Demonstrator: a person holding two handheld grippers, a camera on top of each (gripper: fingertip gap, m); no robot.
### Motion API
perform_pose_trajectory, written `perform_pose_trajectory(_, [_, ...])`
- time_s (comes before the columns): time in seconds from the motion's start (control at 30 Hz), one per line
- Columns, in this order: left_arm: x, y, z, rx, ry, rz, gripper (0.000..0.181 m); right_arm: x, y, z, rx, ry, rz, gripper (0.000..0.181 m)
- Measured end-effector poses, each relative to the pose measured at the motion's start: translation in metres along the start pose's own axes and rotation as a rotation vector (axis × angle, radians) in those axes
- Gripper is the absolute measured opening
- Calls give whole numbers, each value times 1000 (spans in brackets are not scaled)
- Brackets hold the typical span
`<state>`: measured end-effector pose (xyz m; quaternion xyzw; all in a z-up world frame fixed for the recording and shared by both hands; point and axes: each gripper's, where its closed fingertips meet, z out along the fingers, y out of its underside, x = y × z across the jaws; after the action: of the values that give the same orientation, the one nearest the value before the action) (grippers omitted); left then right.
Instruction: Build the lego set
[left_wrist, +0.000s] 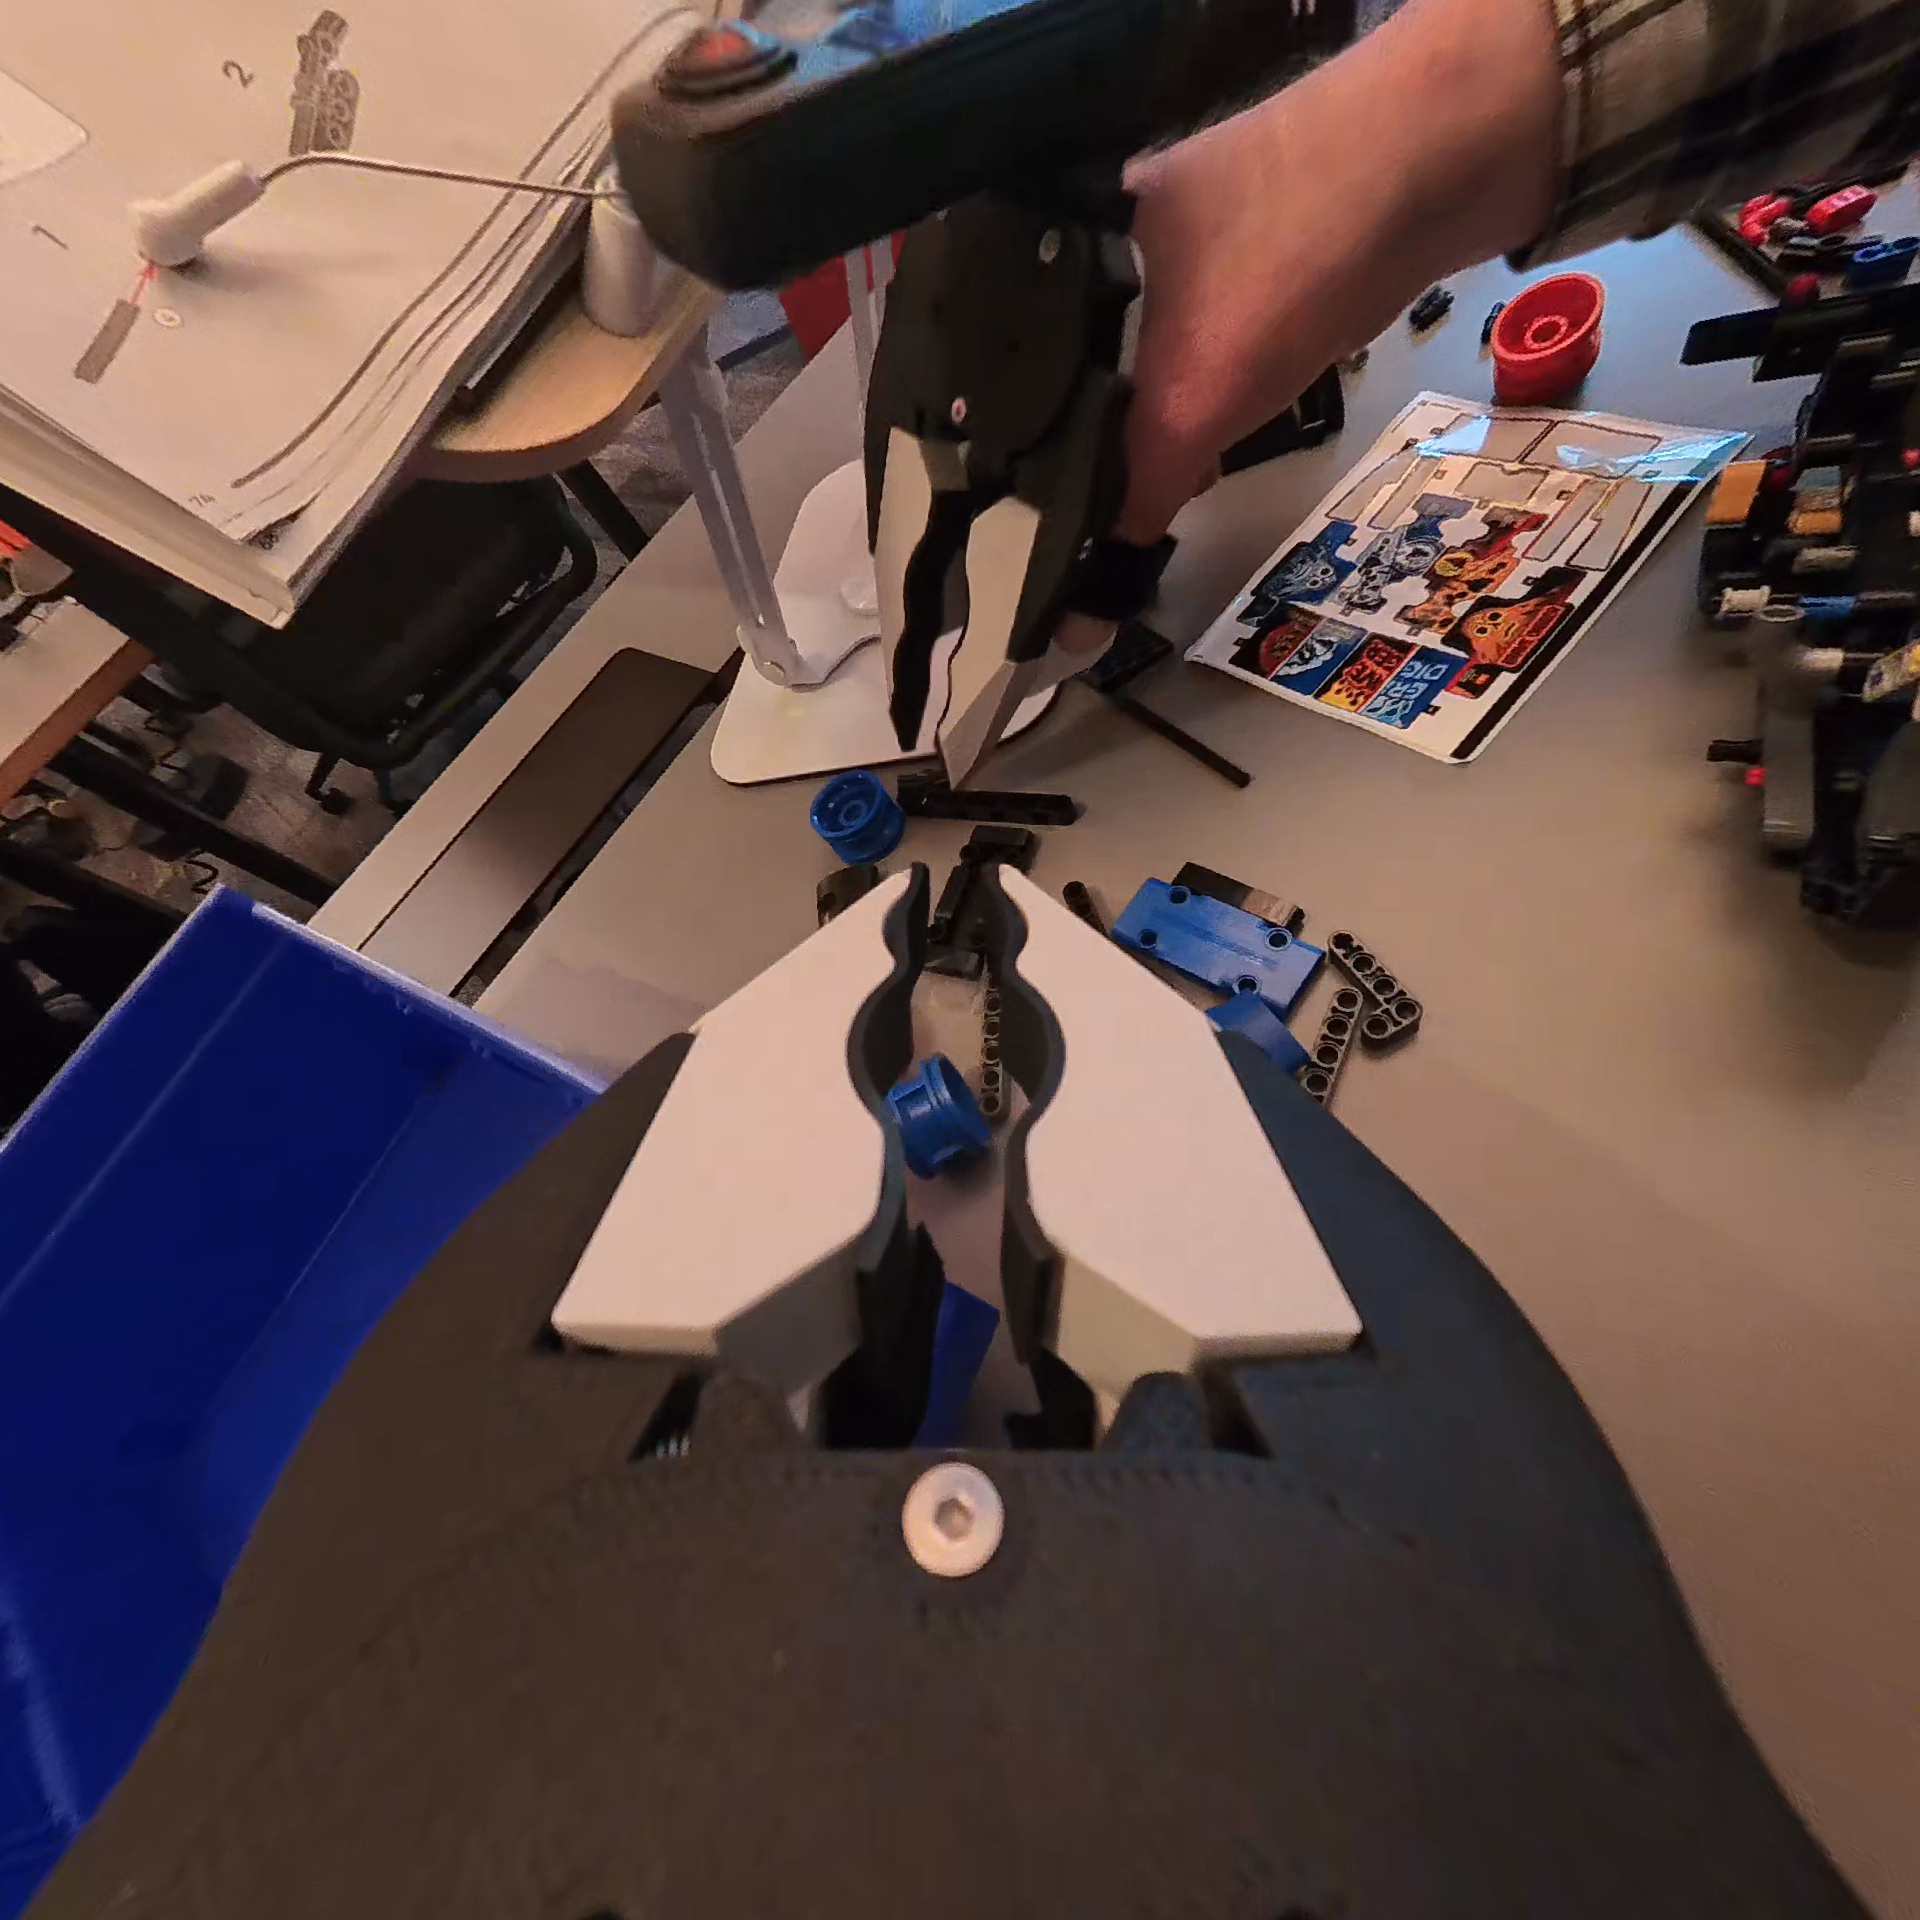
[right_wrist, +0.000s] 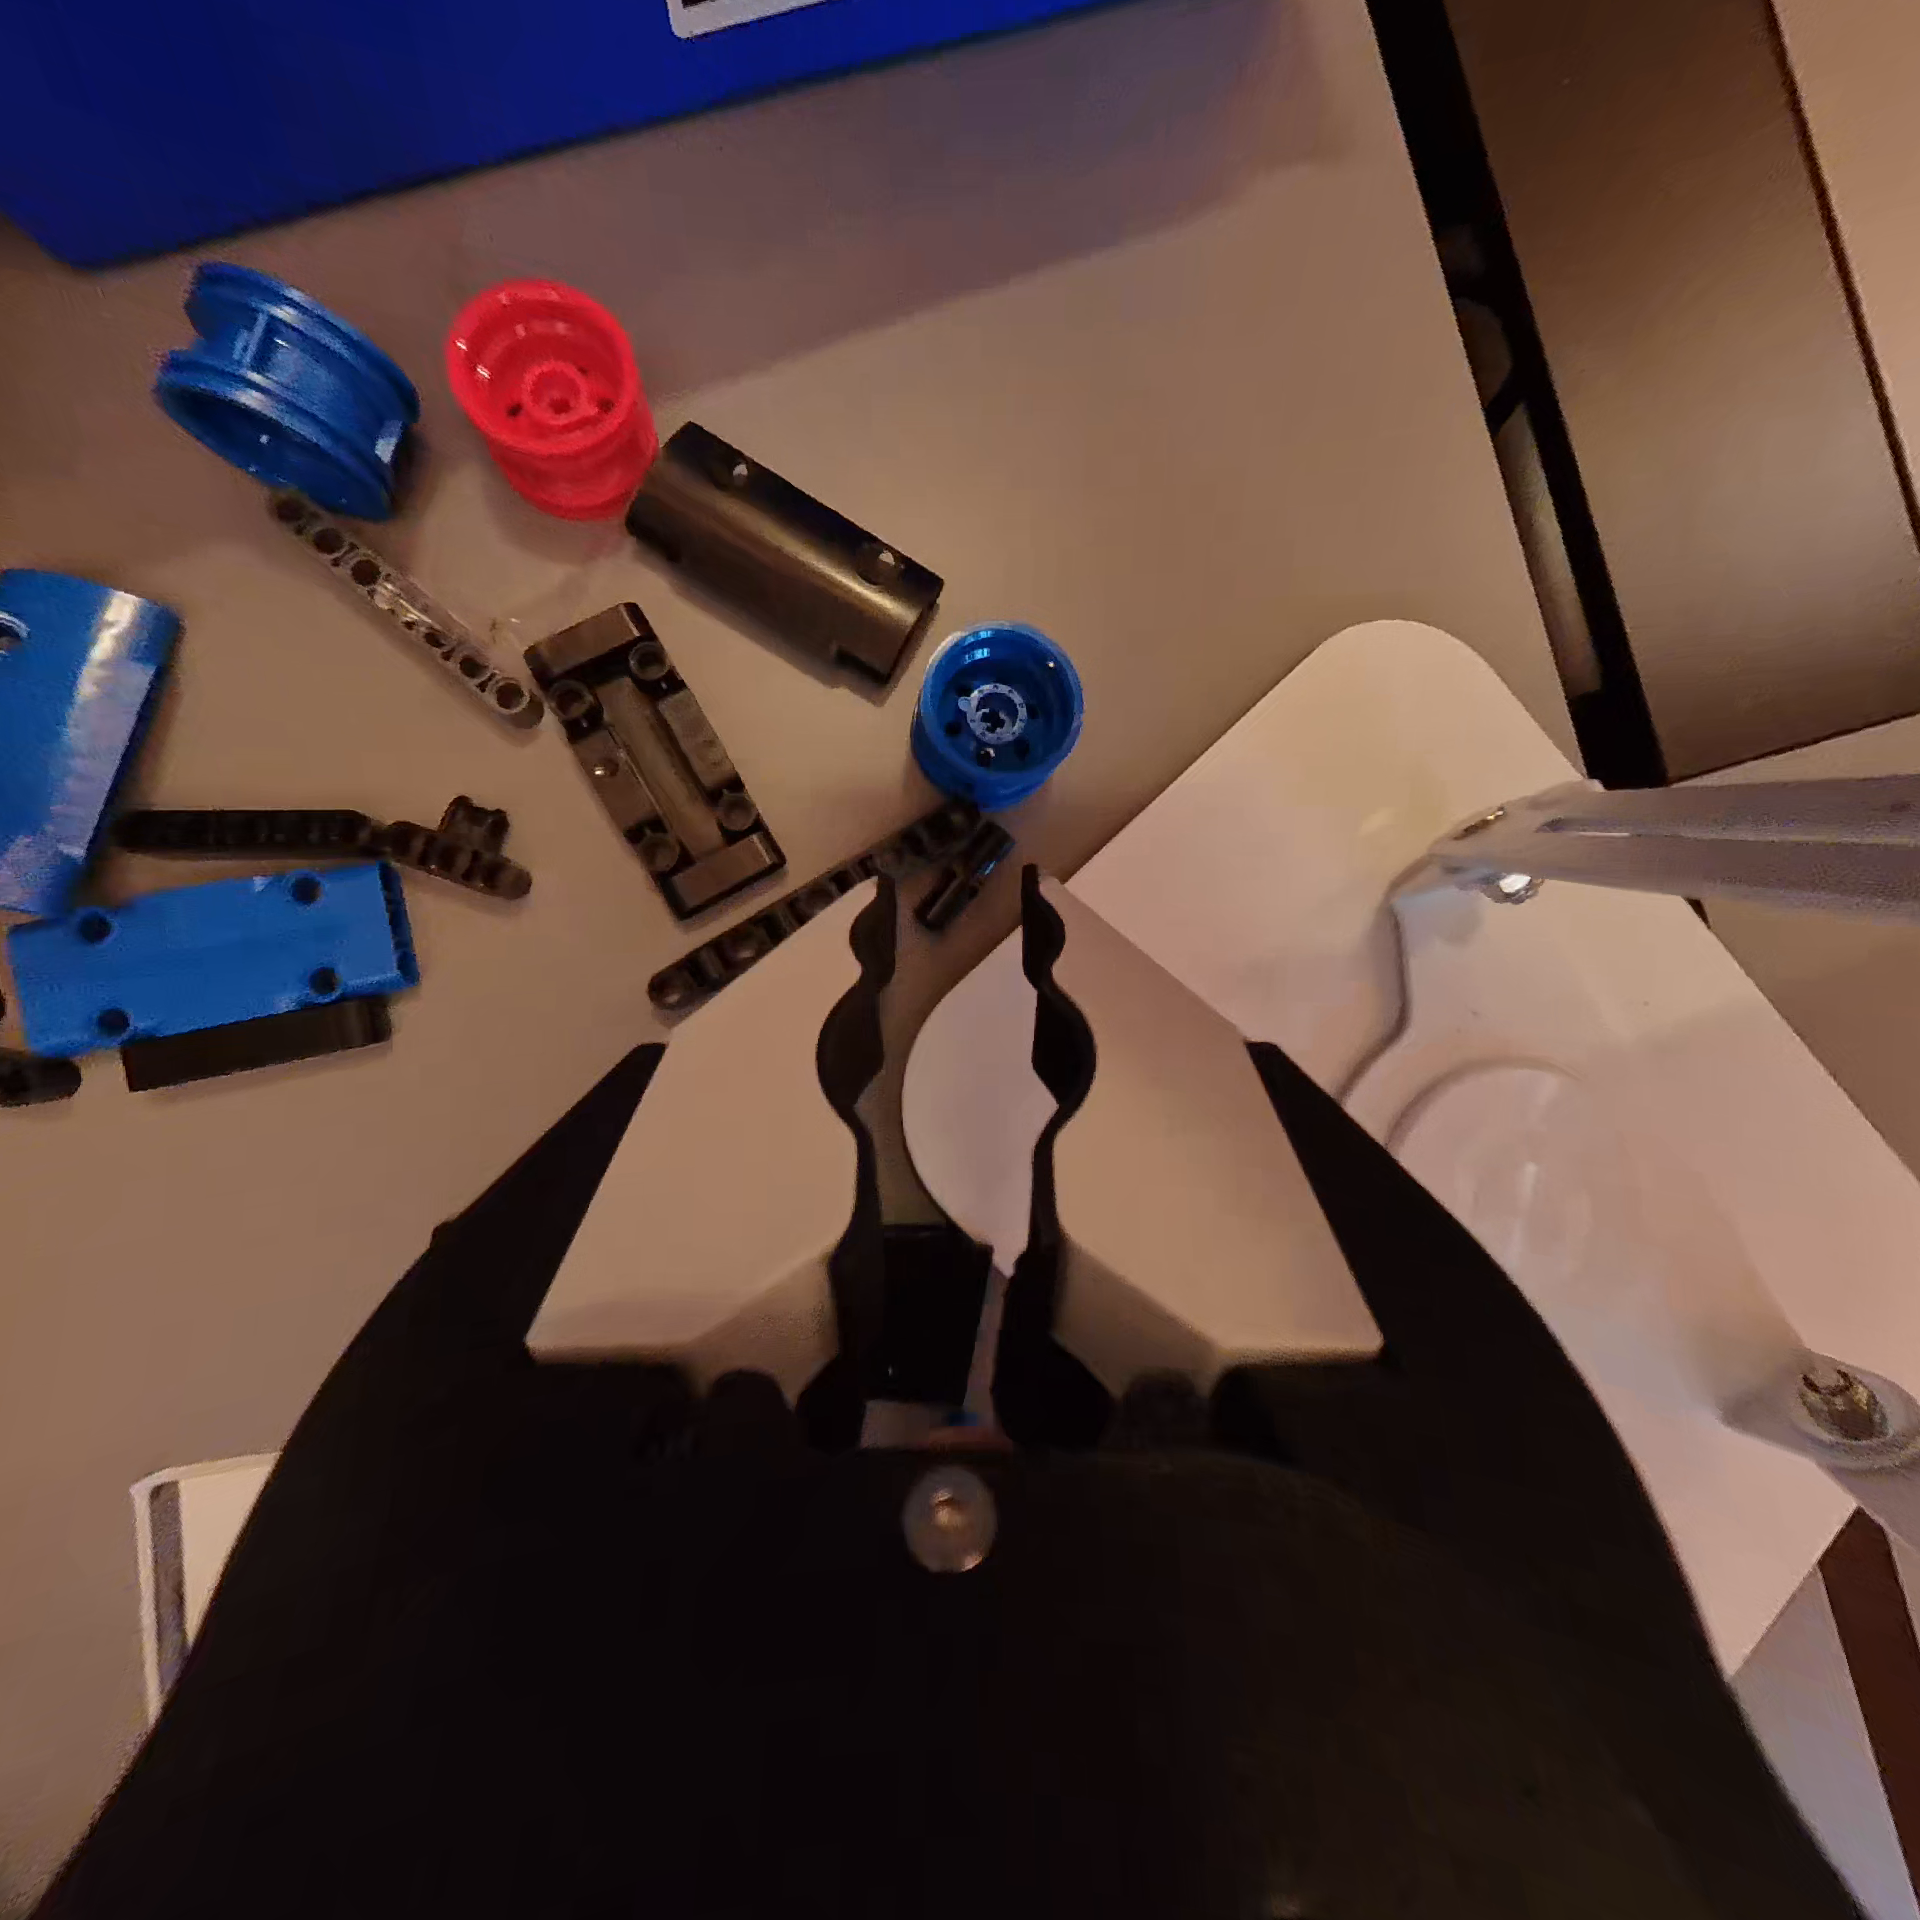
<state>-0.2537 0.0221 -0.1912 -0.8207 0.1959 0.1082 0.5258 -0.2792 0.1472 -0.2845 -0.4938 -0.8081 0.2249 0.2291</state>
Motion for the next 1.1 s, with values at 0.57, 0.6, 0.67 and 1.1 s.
perform_pose_trajectory(0.57, [7, -5, 6, 26, 38, -42, 9, -9, 4, -4, 42, -40, 28, 7])
perform_pose_trajectory(0.6, [7, -5, 6, 26, 38, -42, 9, -5, 4, -3, 42, -28, 32, 14])
perform_pose_trajectory(0.67, [7, -4, 7, 22, 37, -40, 9, -3, 3, -1, 35, -35, 40, 20])
perform_pose_trajectory(1.1, [7, 0, 9, 6, 37, -35, 10, -14, 2, 0, 21, -90, -49, 5])
